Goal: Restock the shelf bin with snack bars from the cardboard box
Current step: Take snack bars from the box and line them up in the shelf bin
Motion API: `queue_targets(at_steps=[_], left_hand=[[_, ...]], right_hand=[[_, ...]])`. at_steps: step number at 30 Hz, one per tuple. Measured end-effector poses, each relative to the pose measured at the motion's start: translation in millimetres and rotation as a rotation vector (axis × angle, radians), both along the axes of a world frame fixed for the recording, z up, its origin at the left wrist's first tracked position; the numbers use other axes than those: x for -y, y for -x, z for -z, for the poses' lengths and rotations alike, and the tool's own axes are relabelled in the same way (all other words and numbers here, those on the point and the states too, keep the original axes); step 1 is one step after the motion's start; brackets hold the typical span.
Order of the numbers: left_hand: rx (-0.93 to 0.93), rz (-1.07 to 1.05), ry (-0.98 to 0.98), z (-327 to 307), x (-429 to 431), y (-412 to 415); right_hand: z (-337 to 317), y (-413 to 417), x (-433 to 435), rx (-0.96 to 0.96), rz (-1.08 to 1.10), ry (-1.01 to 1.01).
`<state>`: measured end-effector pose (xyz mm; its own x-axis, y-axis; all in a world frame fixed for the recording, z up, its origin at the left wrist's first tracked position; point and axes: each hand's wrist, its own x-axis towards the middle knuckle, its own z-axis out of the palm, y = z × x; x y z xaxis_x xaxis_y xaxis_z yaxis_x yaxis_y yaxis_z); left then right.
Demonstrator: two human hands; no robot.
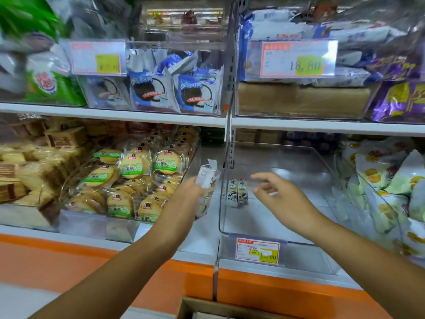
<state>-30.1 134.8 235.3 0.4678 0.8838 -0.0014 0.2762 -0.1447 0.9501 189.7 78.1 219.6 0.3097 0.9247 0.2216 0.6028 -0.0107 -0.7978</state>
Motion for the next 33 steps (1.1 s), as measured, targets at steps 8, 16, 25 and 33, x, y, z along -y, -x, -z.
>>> queue_targets(at_steps=[8,16,25,33], left_hand=[[0.195,0.049,-0.007,-20.6,48.7,-19.1],[0.313,0.161,0.171,-15.3,56.0,-25.3],[0.241,0.17,0.344,-15.2,37.1,-15.0],[0.325,0.189,0.38,-7.3,42.4,-22.7]], right_hand=[[-12.2,52.1,79.5,-0.185,-0.189,-0.058],[-9.3,42.9,89.9,-0.019,-0.131,-0.164],[-16.9,19.1,82.1,0.283,-0.06,-0.232],[-10.3,18.7,72.6,-0.43,-0.003,-0.137]])
